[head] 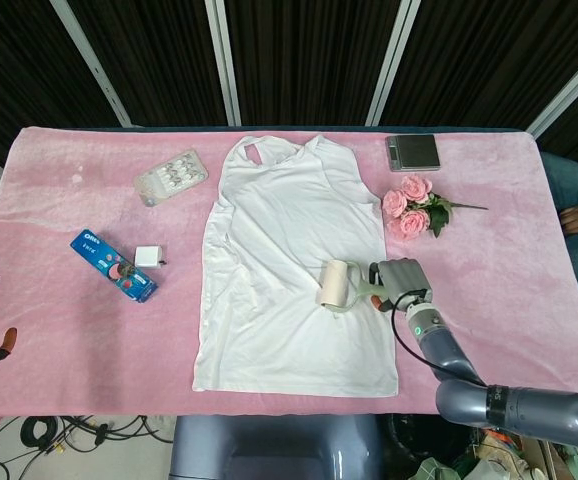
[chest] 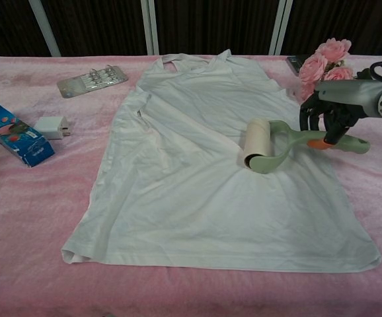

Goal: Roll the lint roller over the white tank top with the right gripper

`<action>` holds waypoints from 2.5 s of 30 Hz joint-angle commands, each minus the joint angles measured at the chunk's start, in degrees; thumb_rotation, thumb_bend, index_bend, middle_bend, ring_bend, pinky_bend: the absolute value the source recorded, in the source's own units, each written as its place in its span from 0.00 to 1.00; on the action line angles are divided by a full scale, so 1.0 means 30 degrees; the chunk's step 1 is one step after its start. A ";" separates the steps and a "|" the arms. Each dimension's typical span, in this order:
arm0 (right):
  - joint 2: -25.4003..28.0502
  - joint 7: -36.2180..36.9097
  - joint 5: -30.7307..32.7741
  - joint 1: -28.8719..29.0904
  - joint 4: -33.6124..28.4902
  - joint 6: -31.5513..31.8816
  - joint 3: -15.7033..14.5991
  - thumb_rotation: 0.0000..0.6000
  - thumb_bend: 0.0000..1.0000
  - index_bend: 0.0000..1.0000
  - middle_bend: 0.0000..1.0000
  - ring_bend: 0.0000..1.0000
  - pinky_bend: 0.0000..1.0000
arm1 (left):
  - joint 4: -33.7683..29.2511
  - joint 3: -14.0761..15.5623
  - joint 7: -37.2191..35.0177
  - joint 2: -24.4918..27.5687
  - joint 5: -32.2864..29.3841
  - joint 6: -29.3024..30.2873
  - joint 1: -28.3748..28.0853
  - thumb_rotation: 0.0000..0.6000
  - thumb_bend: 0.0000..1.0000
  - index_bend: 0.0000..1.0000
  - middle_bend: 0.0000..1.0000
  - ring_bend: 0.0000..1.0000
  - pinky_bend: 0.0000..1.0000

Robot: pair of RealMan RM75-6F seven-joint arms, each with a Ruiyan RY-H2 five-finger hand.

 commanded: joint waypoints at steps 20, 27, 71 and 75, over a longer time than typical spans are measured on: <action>0.2203 0.1512 -0.0918 -0.1761 -0.0348 -0.0273 -0.0730 1.00 0.53 0.73 0.57 0.55 0.34 | 0.0014 0.0035 0.0045 -0.0036 0.0025 0.0027 0.0029 1.00 0.36 0.13 0.04 0.04 0.33; 0.2599 0.2530 -0.1385 -0.2117 -0.0233 -0.0574 -0.0229 1.00 0.53 0.73 0.57 0.55 0.34 | 0.0012 0.0019 0.0056 -0.0047 -0.0006 0.0045 0.0039 1.00 0.36 0.13 0.04 0.04 0.33; 0.2444 0.9728 -0.7273 -0.6424 0.5095 -0.2648 0.0364 1.00 0.33 0.41 0.34 0.34 0.30 | 0.0014 0.0019 0.0218 -0.0101 -0.0016 0.0132 0.0084 1.00 0.36 0.13 0.04 0.04 0.33; 0.2308 0.9282 -0.6460 -0.6396 0.5181 -0.2797 0.0416 1.00 0.28 0.26 0.21 0.24 0.26 | 0.0008 0.0019 0.0207 -0.0098 -0.0010 0.0136 0.0090 1.00 0.36 0.13 0.04 0.04 0.33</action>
